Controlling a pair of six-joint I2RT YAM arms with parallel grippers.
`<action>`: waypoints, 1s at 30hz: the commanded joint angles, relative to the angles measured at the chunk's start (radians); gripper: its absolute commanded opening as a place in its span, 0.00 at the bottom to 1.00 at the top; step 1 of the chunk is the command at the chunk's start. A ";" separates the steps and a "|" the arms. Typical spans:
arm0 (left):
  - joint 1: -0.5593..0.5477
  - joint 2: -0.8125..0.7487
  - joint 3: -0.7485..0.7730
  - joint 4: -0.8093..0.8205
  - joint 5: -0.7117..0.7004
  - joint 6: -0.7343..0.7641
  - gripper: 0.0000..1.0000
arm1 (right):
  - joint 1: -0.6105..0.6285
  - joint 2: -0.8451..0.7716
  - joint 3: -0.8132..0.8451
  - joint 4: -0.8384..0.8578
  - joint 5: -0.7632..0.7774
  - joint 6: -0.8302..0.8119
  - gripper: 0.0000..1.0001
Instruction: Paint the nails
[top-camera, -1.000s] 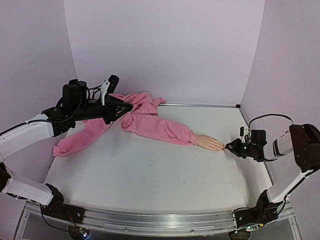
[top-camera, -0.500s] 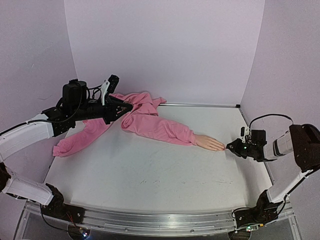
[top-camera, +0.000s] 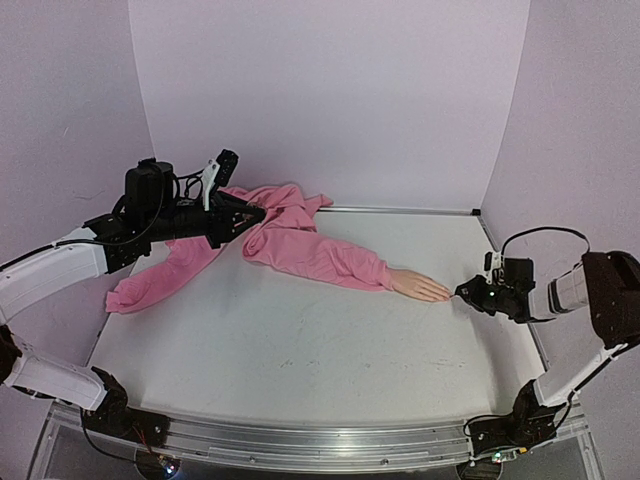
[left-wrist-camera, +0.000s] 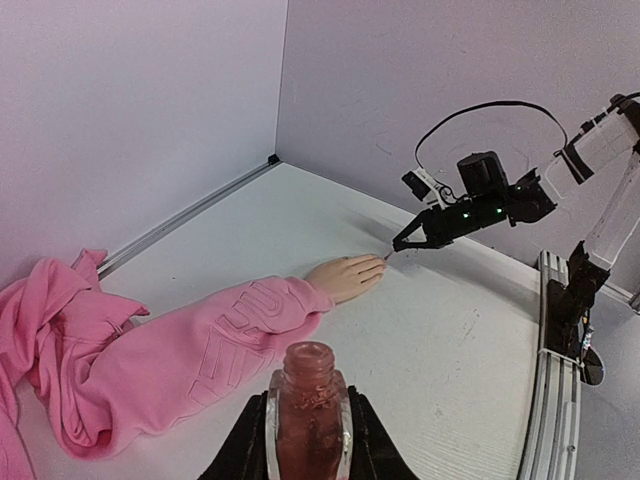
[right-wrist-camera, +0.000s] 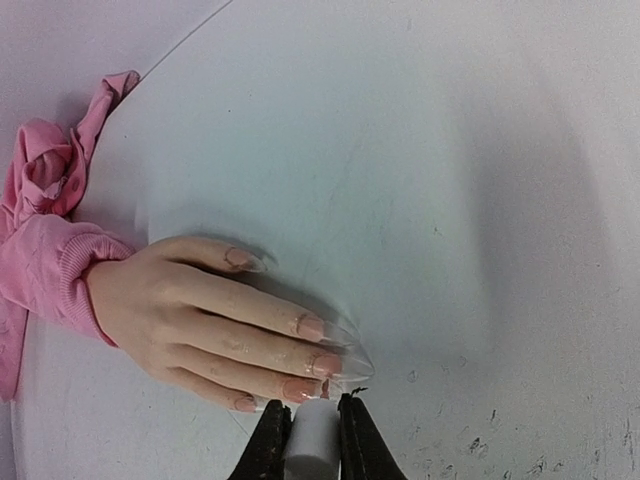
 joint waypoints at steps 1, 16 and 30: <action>0.006 -0.013 0.019 0.044 0.024 -0.014 0.00 | -0.003 -0.063 -0.020 0.023 -0.034 -0.012 0.00; 0.007 -0.015 0.019 0.044 0.027 -0.014 0.00 | -0.003 0.010 0.005 0.065 -0.115 -0.023 0.00; 0.006 -0.013 0.019 0.044 0.030 -0.014 0.00 | -0.003 -0.032 -0.022 0.081 -0.083 -0.015 0.00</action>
